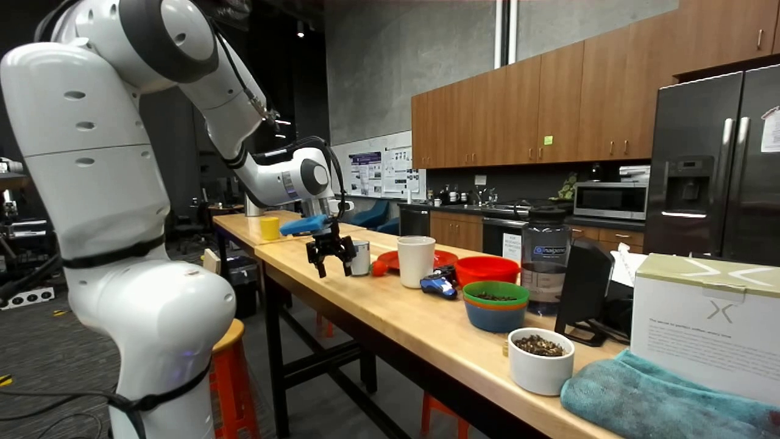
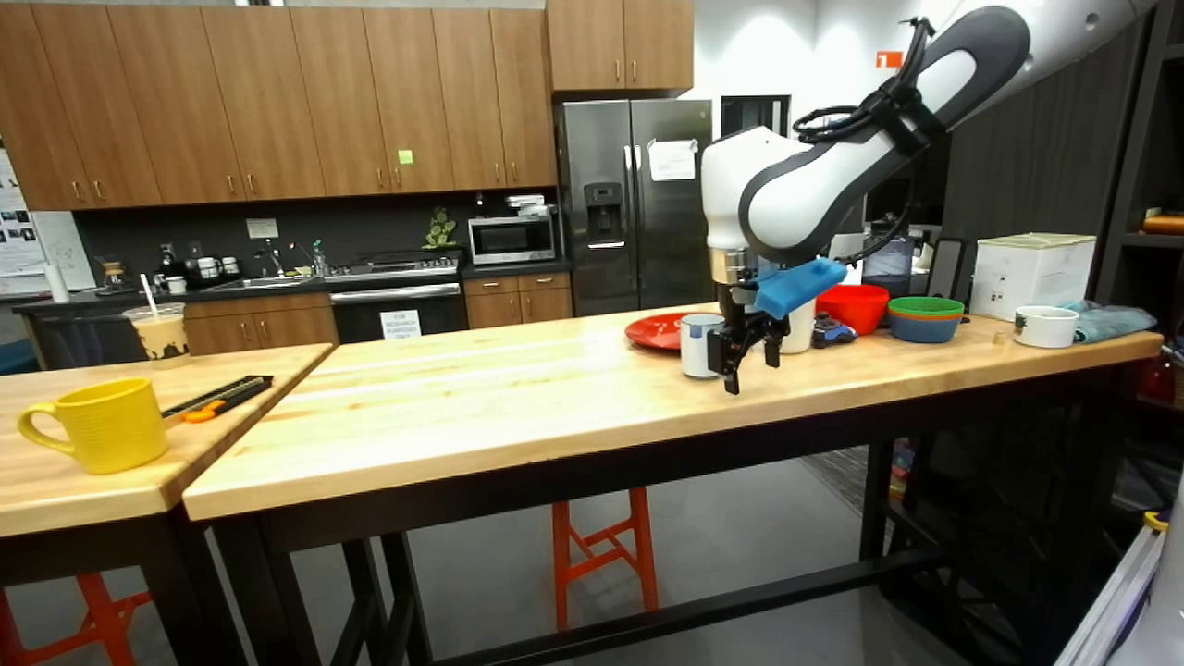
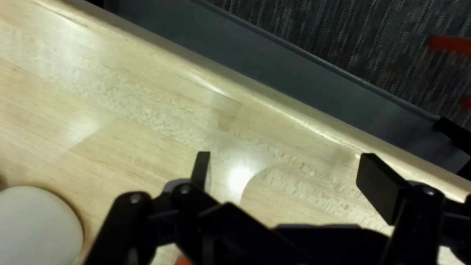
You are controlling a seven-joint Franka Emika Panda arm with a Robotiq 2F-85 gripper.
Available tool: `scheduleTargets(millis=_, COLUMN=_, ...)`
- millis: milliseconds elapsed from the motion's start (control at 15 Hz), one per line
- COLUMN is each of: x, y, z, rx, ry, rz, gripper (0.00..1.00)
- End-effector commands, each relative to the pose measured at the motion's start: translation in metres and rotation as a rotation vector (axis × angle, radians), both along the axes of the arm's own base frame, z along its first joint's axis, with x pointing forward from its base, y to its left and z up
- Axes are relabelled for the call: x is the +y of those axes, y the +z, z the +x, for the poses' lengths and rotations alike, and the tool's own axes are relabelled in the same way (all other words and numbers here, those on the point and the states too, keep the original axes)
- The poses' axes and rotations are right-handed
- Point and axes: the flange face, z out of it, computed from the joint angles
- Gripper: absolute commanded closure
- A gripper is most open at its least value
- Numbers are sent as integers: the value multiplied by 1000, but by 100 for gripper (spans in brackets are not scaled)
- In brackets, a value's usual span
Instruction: Pick up the red plush toy from the table and place it on the red plate
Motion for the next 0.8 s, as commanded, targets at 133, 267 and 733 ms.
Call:
scheduleTargets(millis=133, x=-33, y=-14, z=19, rx=-49, ry=-57, rz=-67, gripper=0)
scheduleTargets(millis=267, x=-44, y=-12, z=29, rx=-78, ry=-88, rz=-74, gripper=0)
scheduleTargets(millis=733, x=-68, y=0, z=59, rx=-160, ry=-198, rz=-63, gripper=0)
